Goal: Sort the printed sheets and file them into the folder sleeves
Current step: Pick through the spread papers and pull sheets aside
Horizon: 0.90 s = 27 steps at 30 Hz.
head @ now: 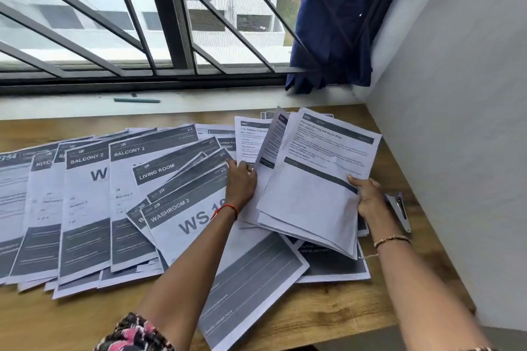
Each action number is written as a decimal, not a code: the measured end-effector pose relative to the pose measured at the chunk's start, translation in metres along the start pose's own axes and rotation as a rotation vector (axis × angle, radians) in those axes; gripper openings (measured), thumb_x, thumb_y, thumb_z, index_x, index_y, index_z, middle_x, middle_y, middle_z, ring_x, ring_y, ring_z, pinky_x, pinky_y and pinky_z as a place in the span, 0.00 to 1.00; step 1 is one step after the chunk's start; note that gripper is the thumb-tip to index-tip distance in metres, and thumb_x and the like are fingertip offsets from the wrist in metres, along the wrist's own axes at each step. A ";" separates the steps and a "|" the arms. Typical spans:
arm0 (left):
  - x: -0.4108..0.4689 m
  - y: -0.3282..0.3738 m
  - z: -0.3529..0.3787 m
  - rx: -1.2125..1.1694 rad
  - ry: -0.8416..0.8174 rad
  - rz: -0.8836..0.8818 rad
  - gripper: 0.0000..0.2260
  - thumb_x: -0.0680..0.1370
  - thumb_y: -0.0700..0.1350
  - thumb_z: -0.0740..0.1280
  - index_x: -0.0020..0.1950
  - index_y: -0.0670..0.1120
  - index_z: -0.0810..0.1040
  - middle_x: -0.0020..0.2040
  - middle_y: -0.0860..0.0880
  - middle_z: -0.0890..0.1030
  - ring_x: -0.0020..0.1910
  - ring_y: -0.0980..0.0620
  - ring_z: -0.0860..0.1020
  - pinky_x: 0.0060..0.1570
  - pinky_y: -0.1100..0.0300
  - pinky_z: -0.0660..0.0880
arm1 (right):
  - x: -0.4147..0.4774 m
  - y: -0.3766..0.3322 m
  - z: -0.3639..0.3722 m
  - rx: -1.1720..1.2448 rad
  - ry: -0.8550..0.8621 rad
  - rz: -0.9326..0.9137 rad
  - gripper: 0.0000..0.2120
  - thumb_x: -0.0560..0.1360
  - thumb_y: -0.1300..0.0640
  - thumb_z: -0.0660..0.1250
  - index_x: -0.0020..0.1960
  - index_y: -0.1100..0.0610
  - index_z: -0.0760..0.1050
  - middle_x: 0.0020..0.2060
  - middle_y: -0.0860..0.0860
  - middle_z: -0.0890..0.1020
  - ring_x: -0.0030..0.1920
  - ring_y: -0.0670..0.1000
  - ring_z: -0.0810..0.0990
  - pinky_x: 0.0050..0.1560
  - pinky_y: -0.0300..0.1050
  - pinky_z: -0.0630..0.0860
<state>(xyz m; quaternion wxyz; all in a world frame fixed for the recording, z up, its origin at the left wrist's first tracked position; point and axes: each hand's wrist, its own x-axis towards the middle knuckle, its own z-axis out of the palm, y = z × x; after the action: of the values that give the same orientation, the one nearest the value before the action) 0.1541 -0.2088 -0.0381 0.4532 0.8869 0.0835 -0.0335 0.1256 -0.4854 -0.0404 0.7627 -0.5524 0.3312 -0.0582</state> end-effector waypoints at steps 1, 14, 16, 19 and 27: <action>0.001 0.000 -0.002 -0.029 0.001 0.005 0.05 0.76 0.34 0.59 0.47 0.35 0.73 0.53 0.35 0.71 0.50 0.39 0.72 0.46 0.58 0.63 | 0.000 0.000 0.003 -0.008 0.001 -0.001 0.09 0.70 0.71 0.67 0.44 0.59 0.77 0.30 0.46 0.84 0.33 0.48 0.82 0.38 0.42 0.80; 0.004 -0.005 -0.015 -0.484 -0.041 -0.040 0.10 0.80 0.41 0.57 0.59 0.41 0.73 0.57 0.44 0.79 0.55 0.46 0.76 0.54 0.51 0.73 | -0.010 -0.002 0.053 -0.295 -0.046 -0.103 0.16 0.70 0.72 0.68 0.57 0.69 0.76 0.51 0.58 0.79 0.38 0.48 0.77 0.40 0.36 0.77; 0.002 -0.004 -0.019 -0.558 -0.122 -0.039 0.14 0.78 0.46 0.65 0.62 0.44 0.70 0.58 0.48 0.78 0.57 0.49 0.77 0.58 0.53 0.74 | -0.014 -0.003 0.059 -0.325 -0.077 -0.112 0.16 0.71 0.71 0.68 0.59 0.69 0.75 0.52 0.58 0.79 0.39 0.47 0.77 0.40 0.35 0.76; 0.002 -0.007 -0.025 -0.547 -0.191 -0.029 0.27 0.71 0.42 0.71 0.66 0.48 0.64 0.62 0.47 0.76 0.58 0.49 0.76 0.58 0.52 0.75 | -0.017 -0.002 0.068 -0.320 -0.120 -0.108 0.16 0.71 0.69 0.68 0.59 0.69 0.76 0.53 0.59 0.80 0.46 0.55 0.80 0.50 0.45 0.78; -0.005 -0.010 -0.062 -0.667 -0.159 -0.008 0.22 0.78 0.32 0.59 0.70 0.46 0.60 0.65 0.40 0.73 0.58 0.44 0.76 0.60 0.48 0.74 | -0.031 -0.010 0.106 -0.365 -0.253 -0.162 0.27 0.64 0.51 0.76 0.60 0.57 0.76 0.58 0.56 0.79 0.58 0.58 0.78 0.61 0.55 0.75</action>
<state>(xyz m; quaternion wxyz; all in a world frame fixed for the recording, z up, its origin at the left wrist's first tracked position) 0.1463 -0.1532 -0.0088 0.7231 0.6842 0.0577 -0.0752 0.1647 -0.3895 0.0002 0.6783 -0.7089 0.1929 0.0114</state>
